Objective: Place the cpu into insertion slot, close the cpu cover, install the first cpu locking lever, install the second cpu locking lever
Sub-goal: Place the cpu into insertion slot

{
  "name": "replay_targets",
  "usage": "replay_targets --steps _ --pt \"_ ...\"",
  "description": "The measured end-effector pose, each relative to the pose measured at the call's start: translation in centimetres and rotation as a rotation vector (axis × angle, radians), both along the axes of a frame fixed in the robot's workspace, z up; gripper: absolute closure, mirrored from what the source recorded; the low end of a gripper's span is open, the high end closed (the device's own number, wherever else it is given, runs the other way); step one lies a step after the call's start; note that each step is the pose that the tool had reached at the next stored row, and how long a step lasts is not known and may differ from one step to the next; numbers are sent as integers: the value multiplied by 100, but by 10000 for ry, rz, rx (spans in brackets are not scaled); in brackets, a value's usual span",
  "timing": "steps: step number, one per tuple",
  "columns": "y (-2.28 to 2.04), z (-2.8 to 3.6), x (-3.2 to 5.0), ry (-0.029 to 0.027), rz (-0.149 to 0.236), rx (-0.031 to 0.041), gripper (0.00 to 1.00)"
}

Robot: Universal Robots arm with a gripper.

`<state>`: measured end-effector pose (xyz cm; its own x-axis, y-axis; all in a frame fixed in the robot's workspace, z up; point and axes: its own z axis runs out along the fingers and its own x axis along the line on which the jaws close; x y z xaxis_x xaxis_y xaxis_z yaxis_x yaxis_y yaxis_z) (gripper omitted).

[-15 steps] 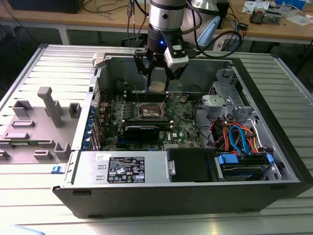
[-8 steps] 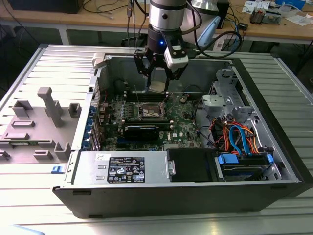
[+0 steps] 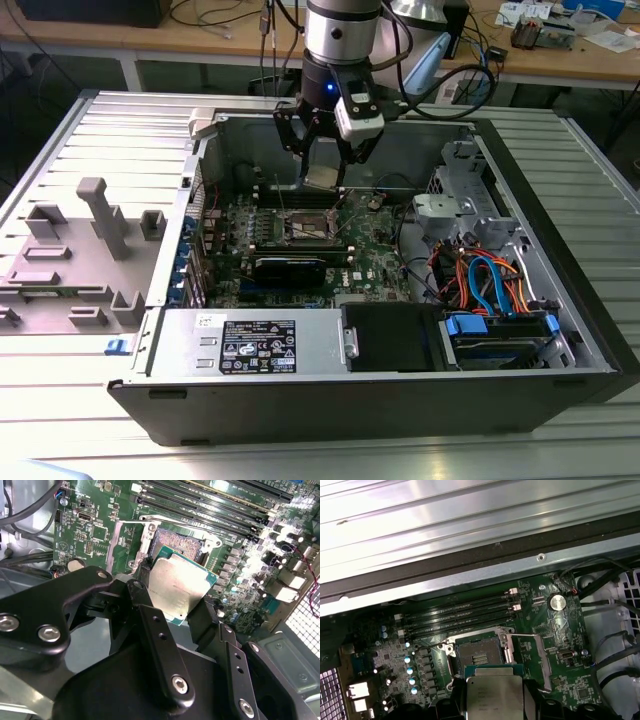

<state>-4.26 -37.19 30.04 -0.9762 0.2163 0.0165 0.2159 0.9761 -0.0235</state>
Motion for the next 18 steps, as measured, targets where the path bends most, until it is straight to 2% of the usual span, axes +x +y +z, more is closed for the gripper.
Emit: replay_targets --steps 18 --pt "-4 -1 0 -1 -376 0 45"
